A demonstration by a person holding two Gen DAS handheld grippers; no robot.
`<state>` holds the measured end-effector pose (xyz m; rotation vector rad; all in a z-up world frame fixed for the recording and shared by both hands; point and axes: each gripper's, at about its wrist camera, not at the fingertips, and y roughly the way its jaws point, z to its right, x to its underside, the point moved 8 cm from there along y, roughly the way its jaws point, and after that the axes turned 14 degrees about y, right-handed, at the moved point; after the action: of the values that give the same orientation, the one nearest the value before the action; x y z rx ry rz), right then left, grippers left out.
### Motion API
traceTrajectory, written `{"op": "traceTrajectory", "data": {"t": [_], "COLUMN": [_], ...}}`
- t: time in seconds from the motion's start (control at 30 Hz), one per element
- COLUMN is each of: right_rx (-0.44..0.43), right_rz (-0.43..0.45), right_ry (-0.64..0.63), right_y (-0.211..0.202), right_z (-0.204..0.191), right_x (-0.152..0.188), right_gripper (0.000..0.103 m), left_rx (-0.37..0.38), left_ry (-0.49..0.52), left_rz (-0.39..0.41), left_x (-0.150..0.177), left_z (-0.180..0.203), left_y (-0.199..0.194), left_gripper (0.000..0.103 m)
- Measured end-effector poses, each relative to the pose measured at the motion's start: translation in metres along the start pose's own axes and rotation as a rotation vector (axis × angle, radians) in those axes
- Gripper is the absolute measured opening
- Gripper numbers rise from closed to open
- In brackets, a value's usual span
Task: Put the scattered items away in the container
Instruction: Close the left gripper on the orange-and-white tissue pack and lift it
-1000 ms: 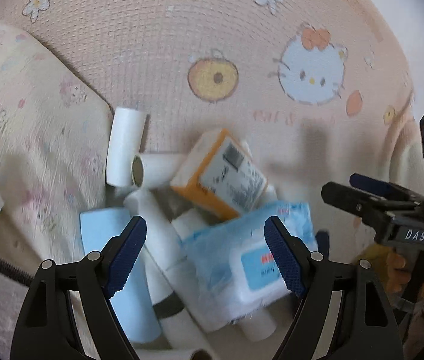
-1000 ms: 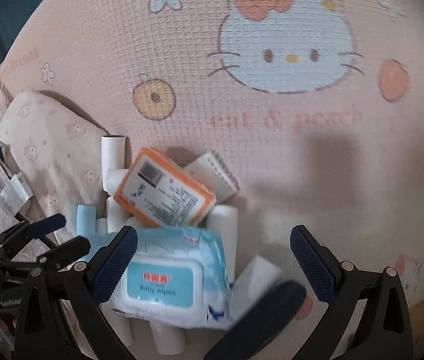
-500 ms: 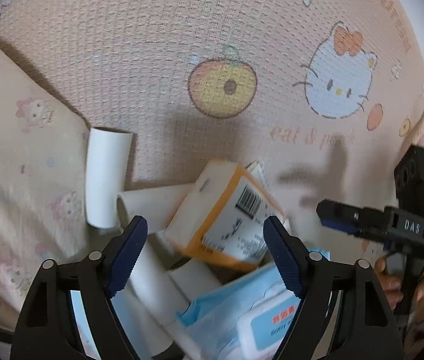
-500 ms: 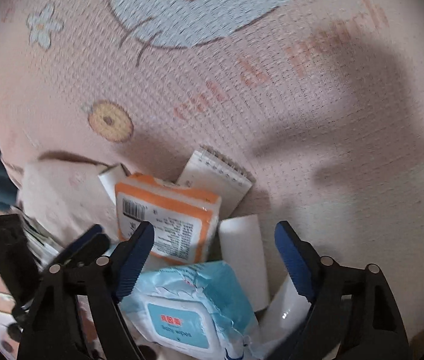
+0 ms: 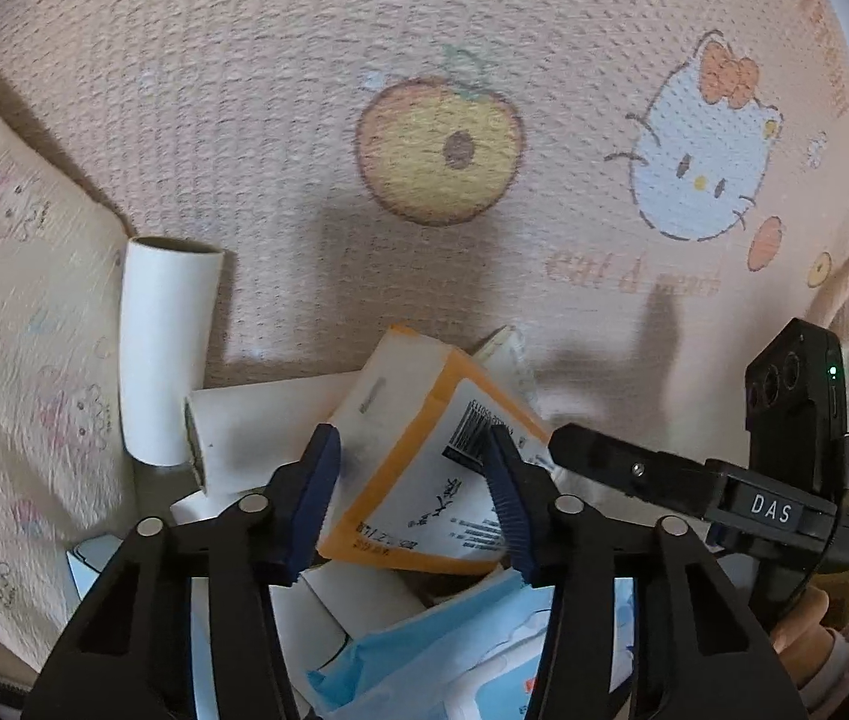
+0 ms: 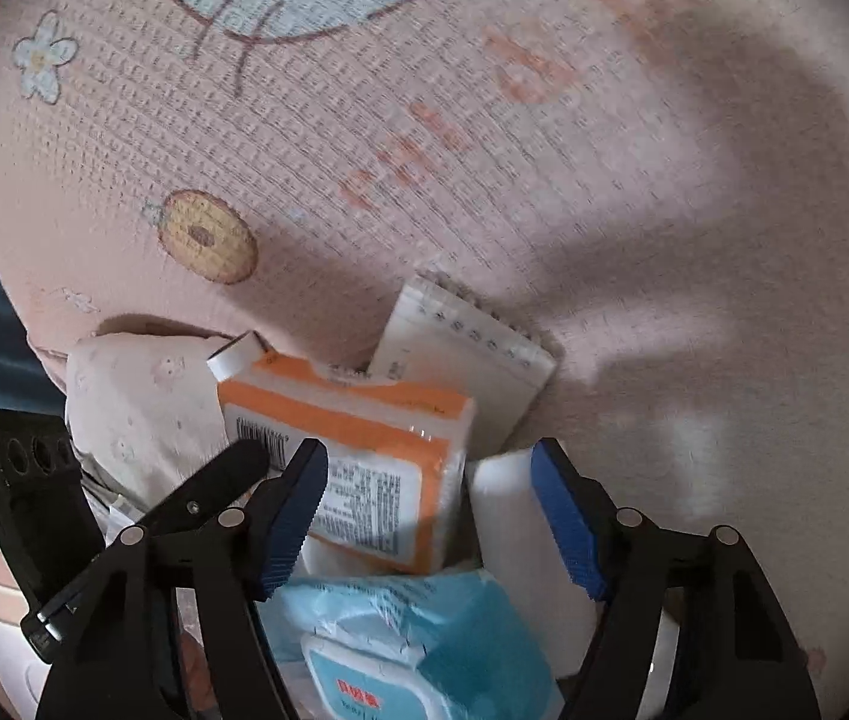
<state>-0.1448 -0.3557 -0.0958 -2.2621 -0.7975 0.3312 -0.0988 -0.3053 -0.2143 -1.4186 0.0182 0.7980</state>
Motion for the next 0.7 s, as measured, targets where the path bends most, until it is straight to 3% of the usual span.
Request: {"op": "traceTrajectory", "data": {"t": [0.1, 0.43, 0.47, 0.53, 0.7], "right_rx": [0.009, -0.007, -0.013, -0.017, -0.013], "right_rz": [0.01, -0.016, -0.027, -0.057, -0.031], "right_ry": [-0.025, -0.117, -0.122, -0.113, -0.11], "right_y": [0.003, 0.004, 0.004, 0.007, 0.004], "right_z": [-0.001, -0.019, -0.02, -0.019, -0.021], "right_x": [-0.005, 0.005, 0.007, 0.011, 0.012], "right_gripper": [0.061, 0.058, 0.053, 0.052, 0.043], "left_rx": [0.005, 0.075, 0.069, 0.057, 0.017], "left_ry": [-0.004, -0.063, -0.054, -0.034, 0.016], "left_rz": [0.019, 0.067, 0.068, 0.068, 0.078], "left_x": [0.002, 0.011, 0.011, 0.01, 0.001], "left_z": [-0.003, -0.017, -0.015, -0.012, -0.002], "left_y": [0.0, 0.001, 0.001, -0.001, -0.014], "left_gripper": [0.047, 0.046, 0.046, 0.044, 0.039]}}
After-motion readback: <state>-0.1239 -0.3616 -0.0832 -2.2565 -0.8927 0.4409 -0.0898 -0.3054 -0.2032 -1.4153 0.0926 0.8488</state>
